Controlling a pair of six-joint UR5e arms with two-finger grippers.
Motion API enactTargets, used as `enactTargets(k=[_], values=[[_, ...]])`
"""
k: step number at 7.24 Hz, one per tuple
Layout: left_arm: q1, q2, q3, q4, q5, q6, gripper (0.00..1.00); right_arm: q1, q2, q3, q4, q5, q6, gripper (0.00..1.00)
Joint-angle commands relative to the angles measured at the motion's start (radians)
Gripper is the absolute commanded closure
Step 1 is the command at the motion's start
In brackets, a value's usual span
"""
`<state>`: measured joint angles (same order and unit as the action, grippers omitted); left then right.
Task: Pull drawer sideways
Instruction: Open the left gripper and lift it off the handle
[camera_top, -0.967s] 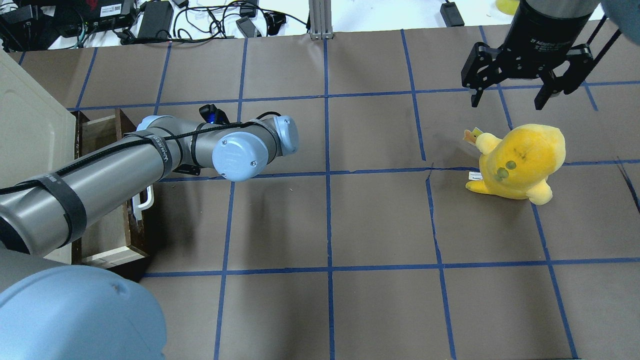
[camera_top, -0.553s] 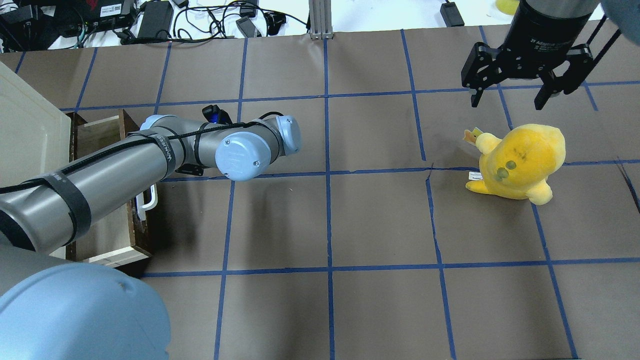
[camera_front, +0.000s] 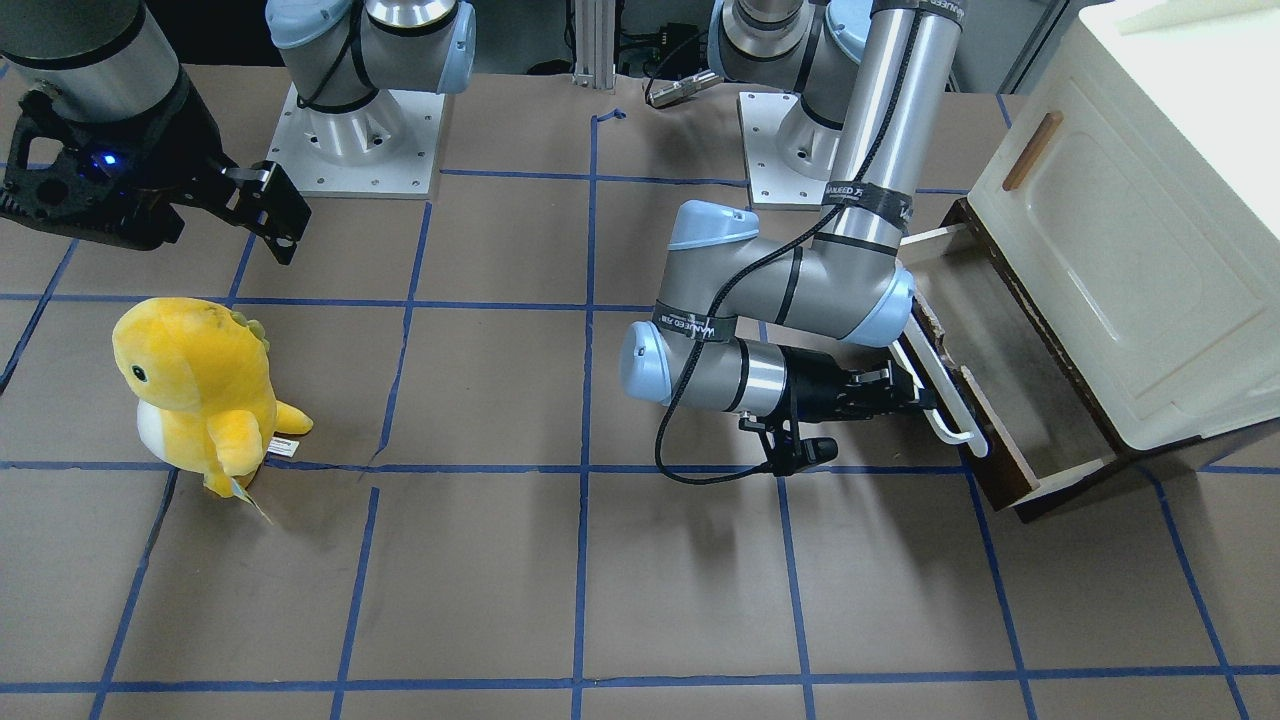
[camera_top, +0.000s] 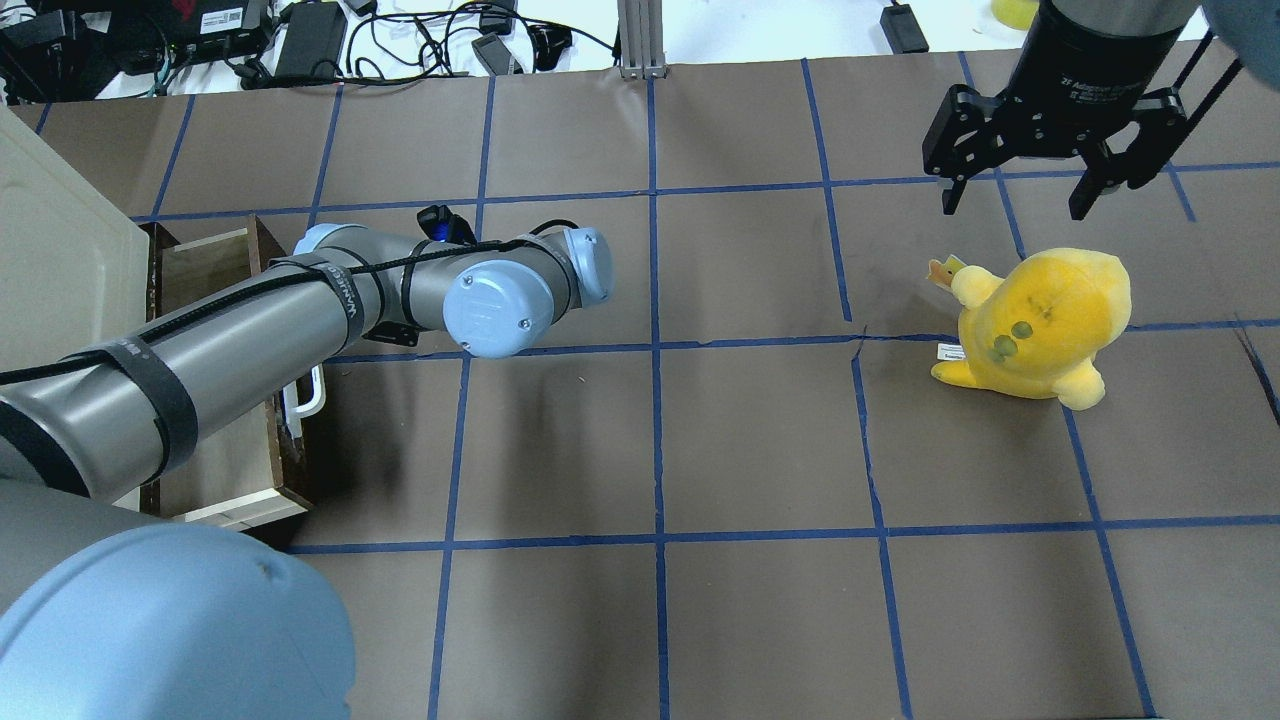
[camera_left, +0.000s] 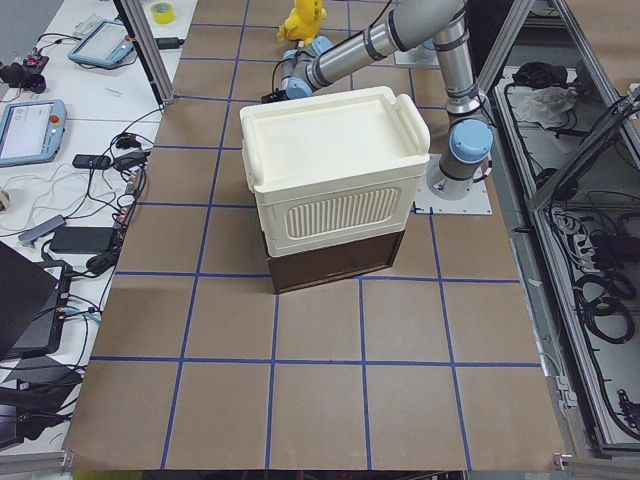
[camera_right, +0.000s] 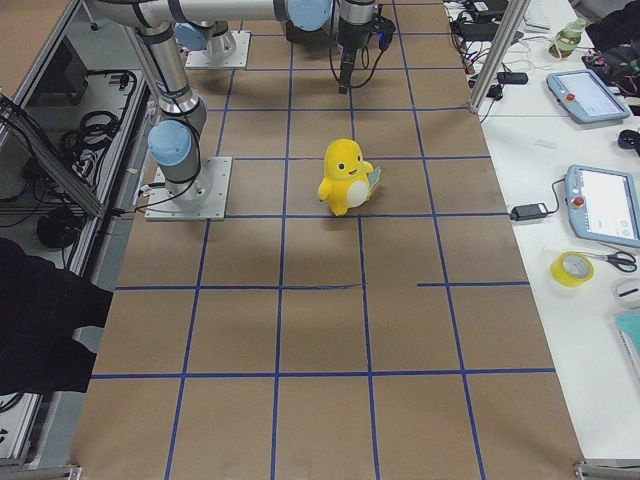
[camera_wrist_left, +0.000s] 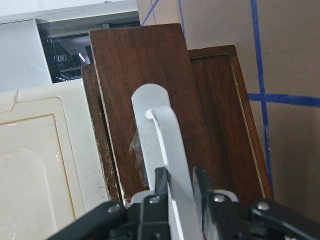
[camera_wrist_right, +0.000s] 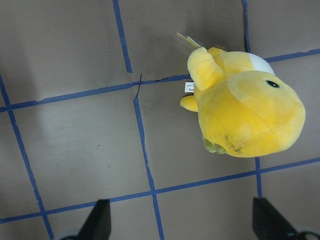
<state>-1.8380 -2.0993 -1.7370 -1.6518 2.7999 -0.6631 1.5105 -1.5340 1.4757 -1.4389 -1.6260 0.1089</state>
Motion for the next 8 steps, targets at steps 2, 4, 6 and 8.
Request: enactTargets(k=[2,4,6,8], values=[[-0.009,0.001,0.002,-0.006,0.0,0.002,0.64,0.0,0.0,0.0,0.0,0.0,0.0,0.0],[-0.048,0.043,0.004,0.0,-0.043,0.037,0.38,0.0,0.0,0.0,0.0,0.0,0.0,0.0],[-0.075,0.103,0.087,0.105,-0.35,0.286,0.38,0.0,0.0,0.0,0.0,0.0,0.0,0.0],[-0.06,0.238,0.19,0.148,-0.642,0.566,0.38,0.0,0.0,0.0,0.0,0.0,0.0,0.0]])
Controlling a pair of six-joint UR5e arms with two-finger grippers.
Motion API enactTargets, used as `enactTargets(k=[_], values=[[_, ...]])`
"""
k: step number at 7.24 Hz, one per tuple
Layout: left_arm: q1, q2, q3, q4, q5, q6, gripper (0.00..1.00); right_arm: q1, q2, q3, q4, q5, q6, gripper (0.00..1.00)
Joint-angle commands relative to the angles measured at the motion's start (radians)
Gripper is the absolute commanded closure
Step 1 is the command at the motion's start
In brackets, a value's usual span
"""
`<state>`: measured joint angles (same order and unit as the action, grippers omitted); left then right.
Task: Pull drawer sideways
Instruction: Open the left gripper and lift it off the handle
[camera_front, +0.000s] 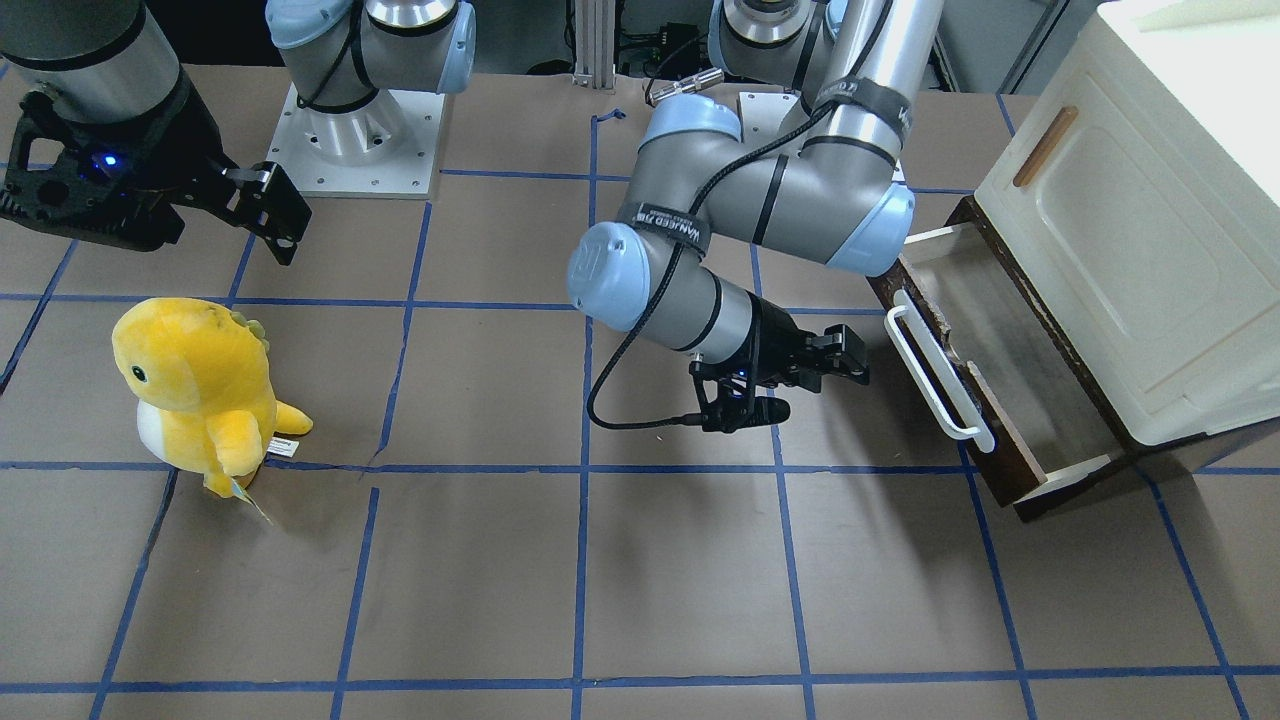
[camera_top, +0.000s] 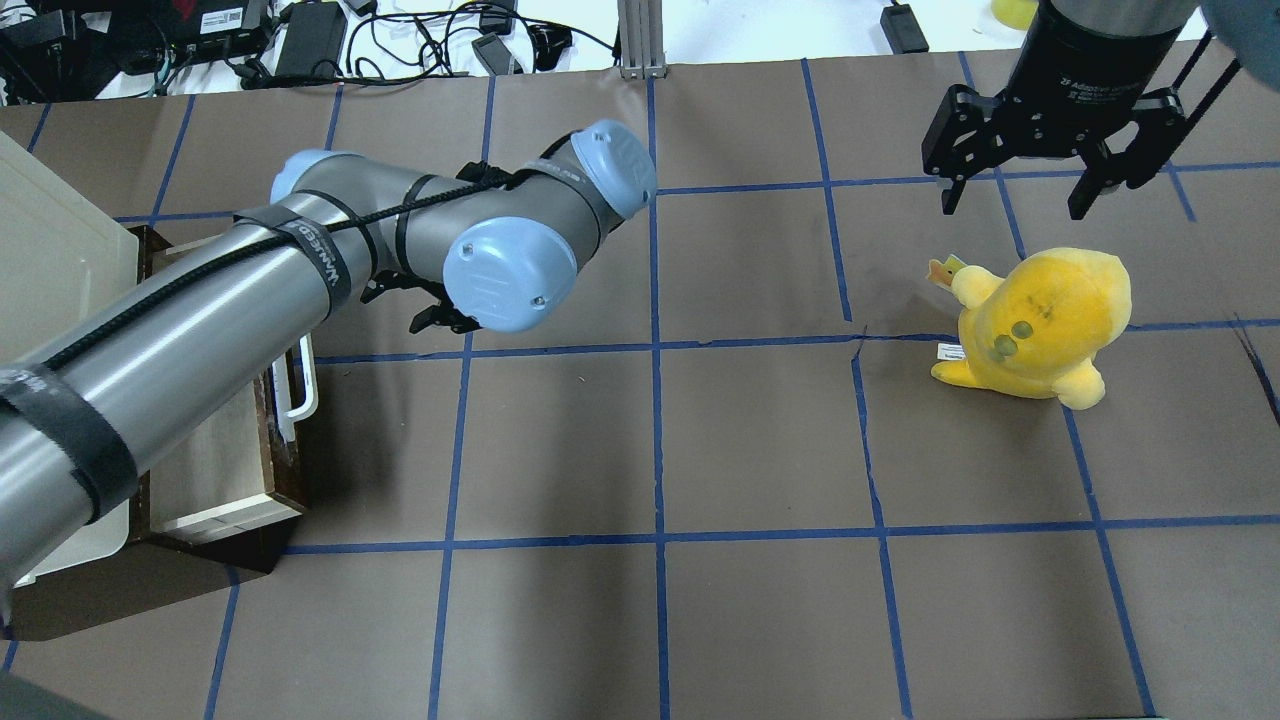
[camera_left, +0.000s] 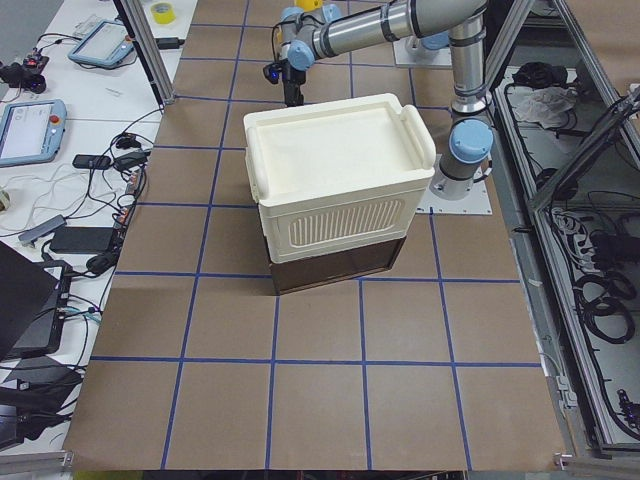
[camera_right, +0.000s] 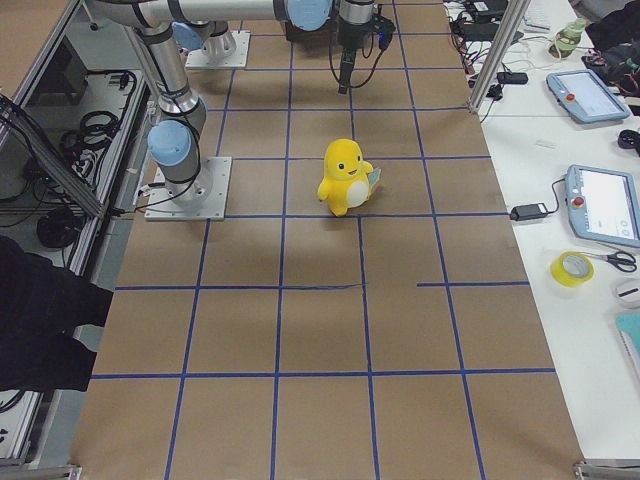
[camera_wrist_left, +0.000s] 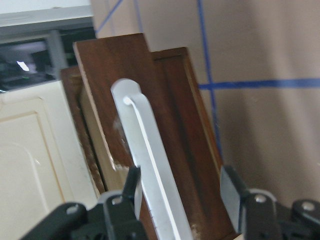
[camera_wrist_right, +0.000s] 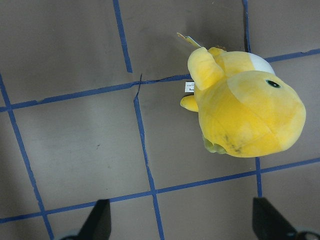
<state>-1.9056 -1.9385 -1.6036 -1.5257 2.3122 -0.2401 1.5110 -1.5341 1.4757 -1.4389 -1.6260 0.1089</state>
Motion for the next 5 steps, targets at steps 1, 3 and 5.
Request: enactTargets(k=[1,3,5], values=[[0.034,0.152,0.095,0.027,-0.31,0.218,0.38,0.0,0.0,0.0,0.0,0.0,0.0,0.0],[0.156,0.29,0.12,0.024,-0.498,0.401,0.38,0.0,0.0,0.0,0.0,0.0,0.0,0.0],[0.277,0.358,0.105,0.019,-0.645,0.575,0.38,0.0,0.0,0.0,0.0,0.0,0.0,0.0]])
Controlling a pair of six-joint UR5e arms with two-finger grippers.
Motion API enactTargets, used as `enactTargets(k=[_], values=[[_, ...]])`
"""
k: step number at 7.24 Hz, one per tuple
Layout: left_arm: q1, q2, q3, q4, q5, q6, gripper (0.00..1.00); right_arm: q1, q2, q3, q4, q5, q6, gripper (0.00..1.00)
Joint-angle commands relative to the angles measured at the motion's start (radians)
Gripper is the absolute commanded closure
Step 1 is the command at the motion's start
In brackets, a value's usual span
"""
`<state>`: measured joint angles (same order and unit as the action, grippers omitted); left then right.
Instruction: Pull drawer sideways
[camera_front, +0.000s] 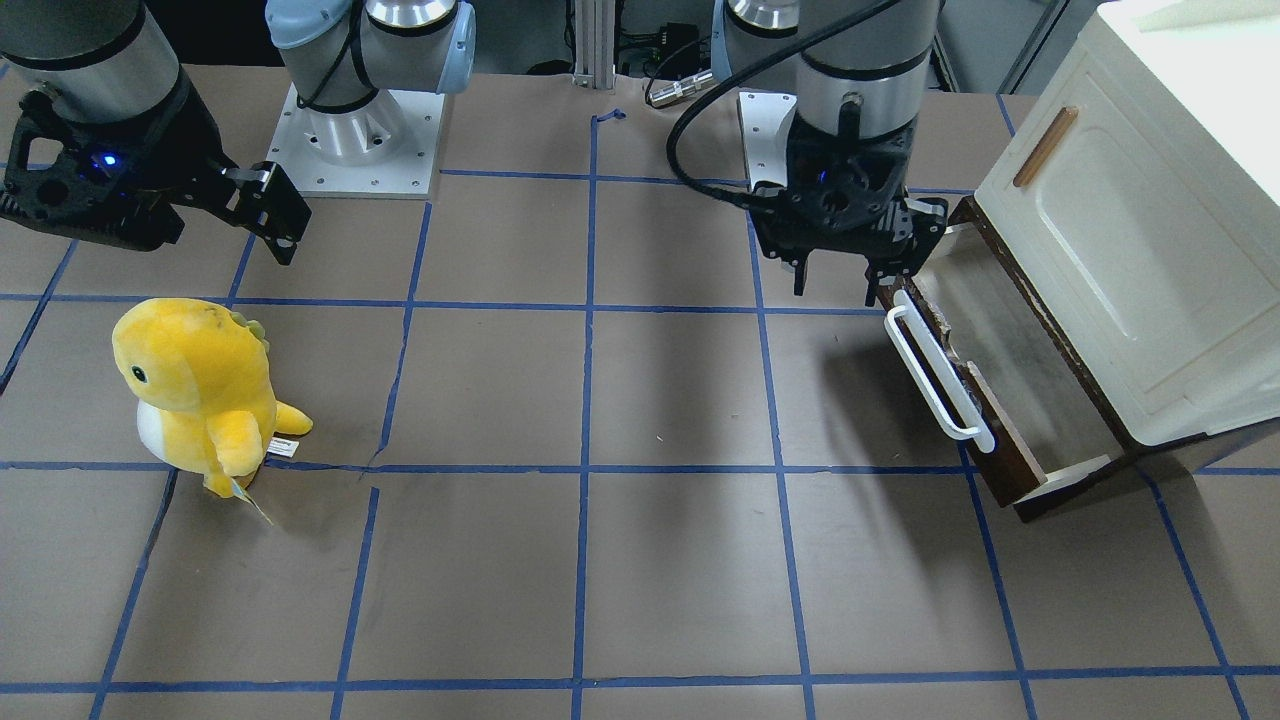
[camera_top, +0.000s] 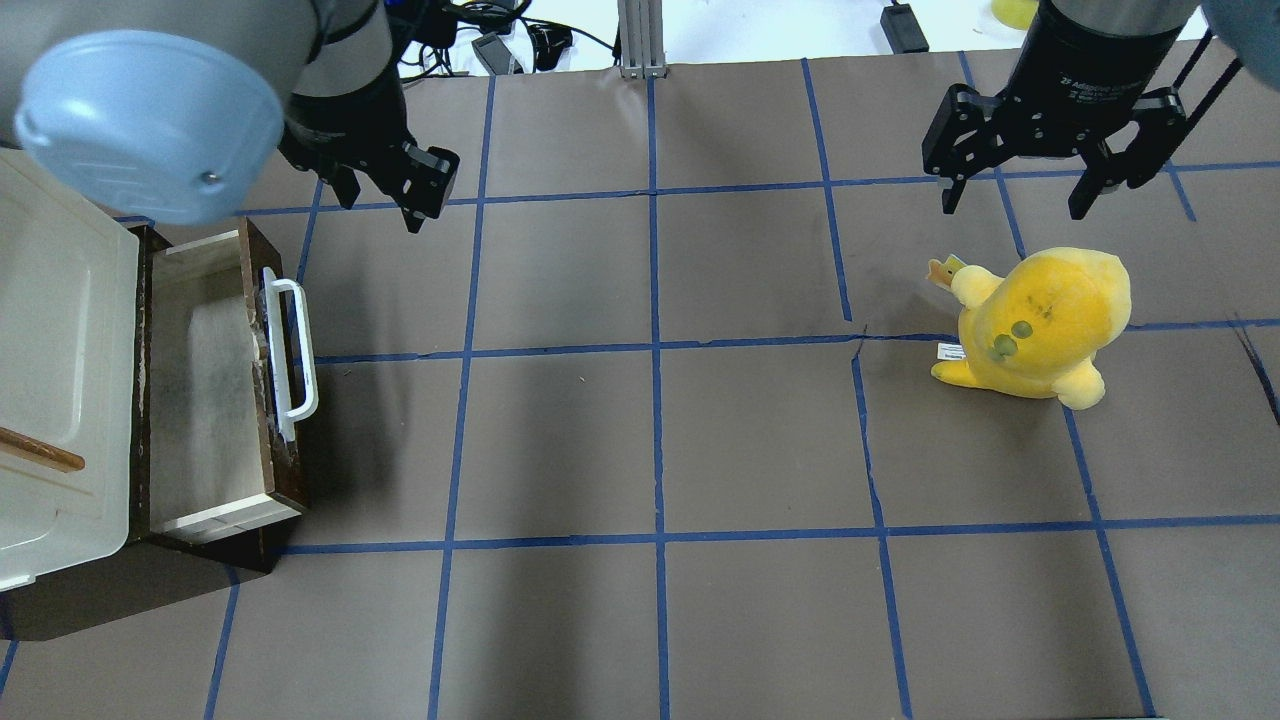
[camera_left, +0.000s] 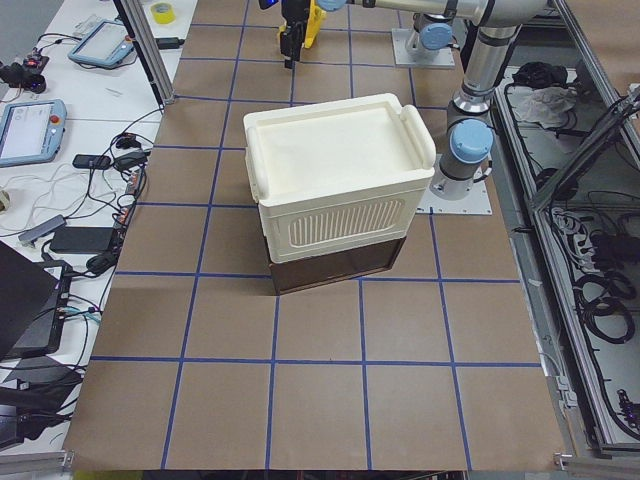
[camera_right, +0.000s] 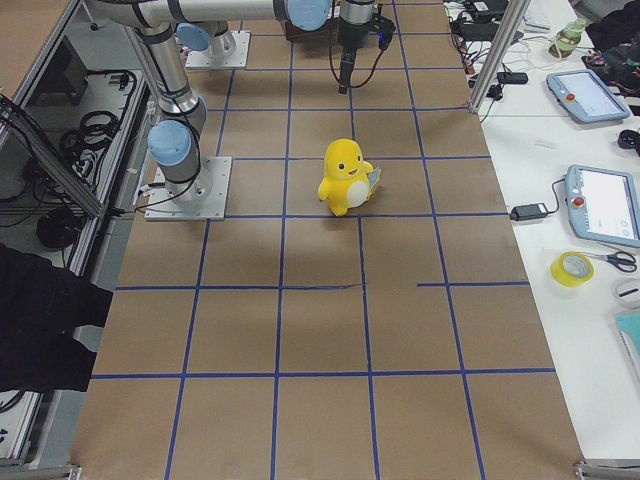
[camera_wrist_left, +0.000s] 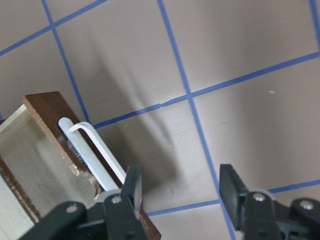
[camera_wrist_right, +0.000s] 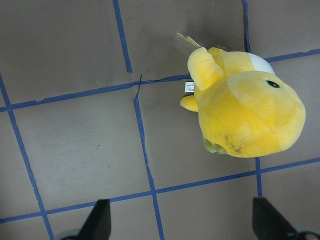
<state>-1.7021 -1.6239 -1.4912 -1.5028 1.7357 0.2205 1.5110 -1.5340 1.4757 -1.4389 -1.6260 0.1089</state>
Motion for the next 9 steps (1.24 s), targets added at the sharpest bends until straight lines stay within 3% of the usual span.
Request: enactTargets(k=[1,4,5,6,8,9], values=[[0.09,0.08,-0.027,-0.004,-0.097,0.125,0.39,0.0,0.0,0.0,0.0,0.0,0.0,0.0],[0.142,0.117,-0.075,0.006,-0.172,0.161,0.47,-0.002,0.0,0.0,0.0,0.0,0.0,0.0],[0.147,0.121,-0.086,0.004,-0.168,0.18,0.44,-0.002,0.0,0.0,0.0,0.0,0.0,0.0],[0.147,0.122,-0.089,0.004,-0.163,0.177,0.2,0.0,0.0,0.0,0.002,0.0,0.0,0.0],[0.145,0.124,-0.089,0.006,-0.16,0.166,0.11,0.0,0.0,0.0,0.0,0.0,0.0,0.0],[0.147,0.124,-0.084,0.015,-0.157,0.067,0.07,0.0,0.0,0.0,0.0,0.0,0.0,0.0]])
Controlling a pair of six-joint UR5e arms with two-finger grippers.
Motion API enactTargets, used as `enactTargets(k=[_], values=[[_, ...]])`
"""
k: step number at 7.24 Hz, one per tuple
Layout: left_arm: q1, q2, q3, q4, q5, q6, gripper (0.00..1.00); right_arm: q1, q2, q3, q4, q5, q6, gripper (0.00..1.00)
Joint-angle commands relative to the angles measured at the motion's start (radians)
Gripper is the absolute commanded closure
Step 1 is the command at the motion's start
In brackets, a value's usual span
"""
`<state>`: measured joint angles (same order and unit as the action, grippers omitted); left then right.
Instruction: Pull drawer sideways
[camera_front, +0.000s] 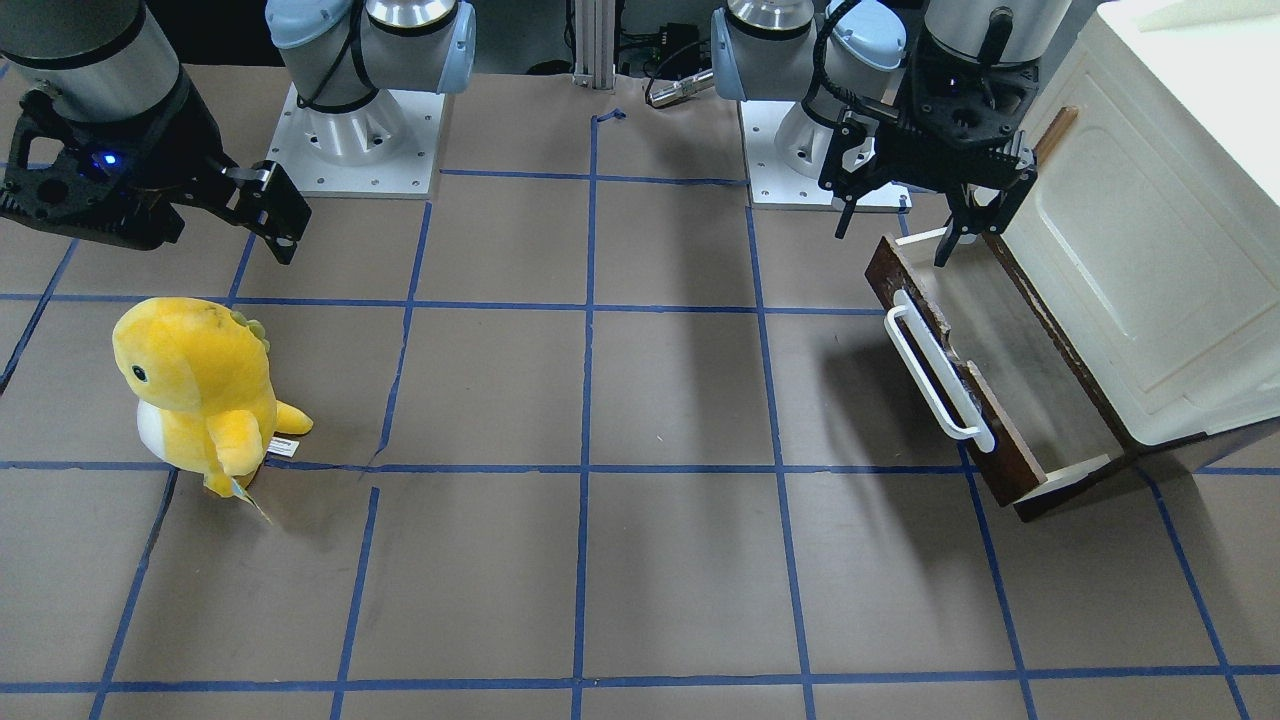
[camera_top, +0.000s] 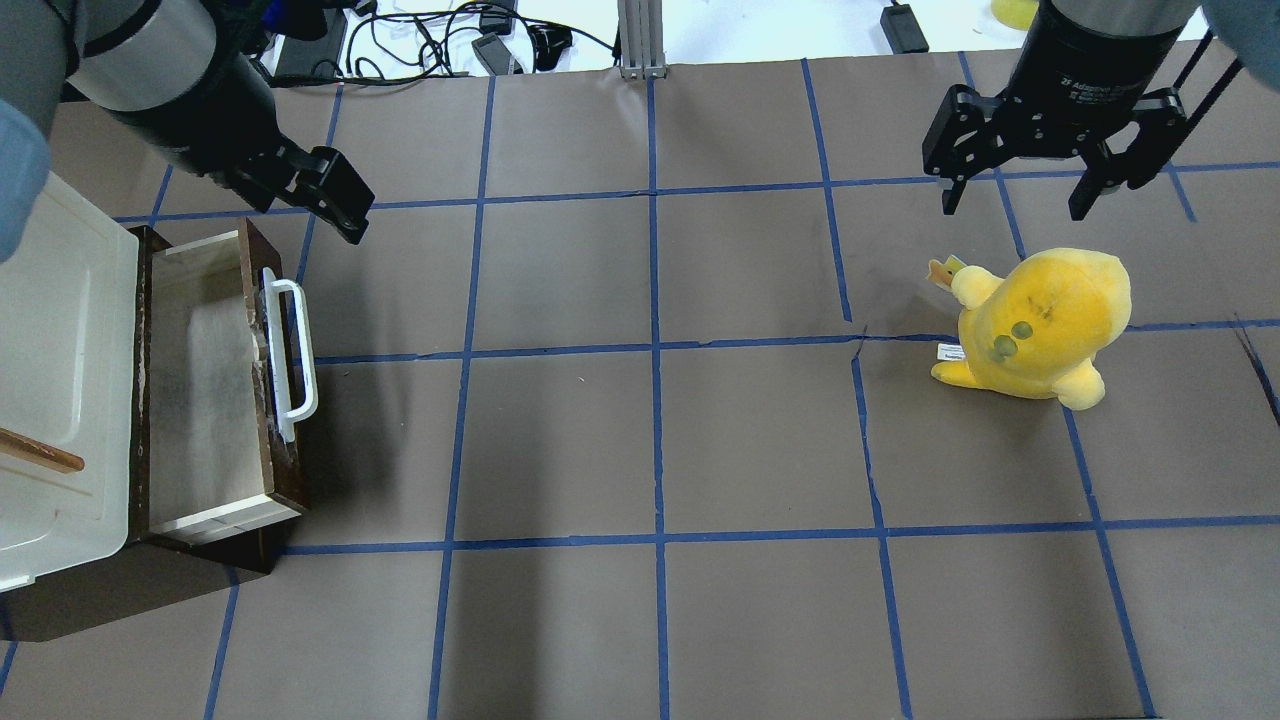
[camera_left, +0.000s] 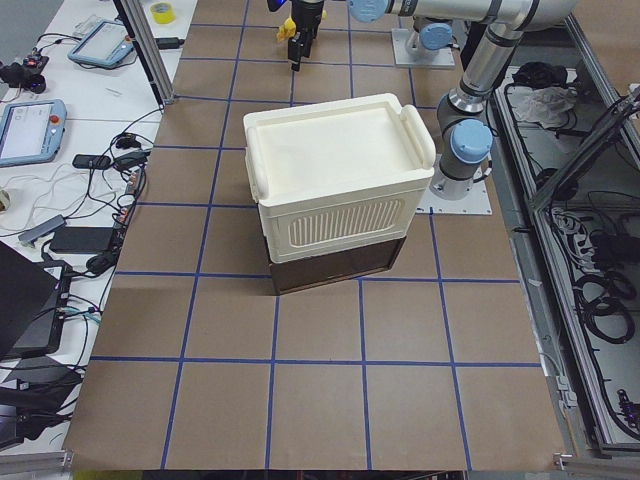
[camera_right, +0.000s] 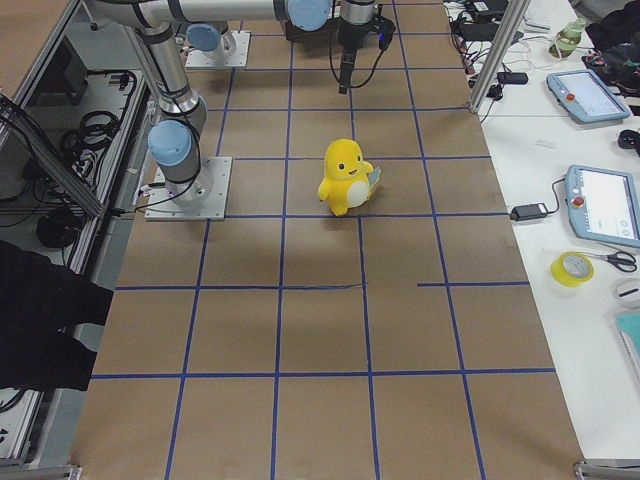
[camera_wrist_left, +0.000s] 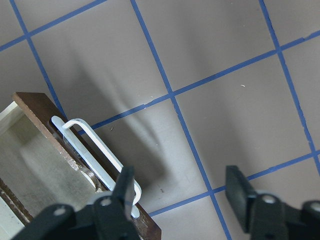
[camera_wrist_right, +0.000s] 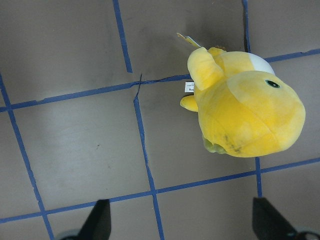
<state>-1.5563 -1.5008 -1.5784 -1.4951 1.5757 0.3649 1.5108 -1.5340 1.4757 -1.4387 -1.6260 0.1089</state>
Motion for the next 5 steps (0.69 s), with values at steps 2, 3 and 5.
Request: enactTargets(k=[2,3,5], values=[[-0.004,0.004,-0.002,0.004,0.103,-0.28,0.0,-0.001,0.0,0.0,0.0,0.0,0.0,0.0],[-0.004,0.005,-0.002,-0.002,0.109,-0.284,0.0,0.0,0.0,0.0,0.0,0.0,0.0,0.0],[-0.002,0.011,-0.005,-0.001,0.086,-0.312,0.0,0.0,0.0,0.0,0.0,0.0,0.0,0.0]])
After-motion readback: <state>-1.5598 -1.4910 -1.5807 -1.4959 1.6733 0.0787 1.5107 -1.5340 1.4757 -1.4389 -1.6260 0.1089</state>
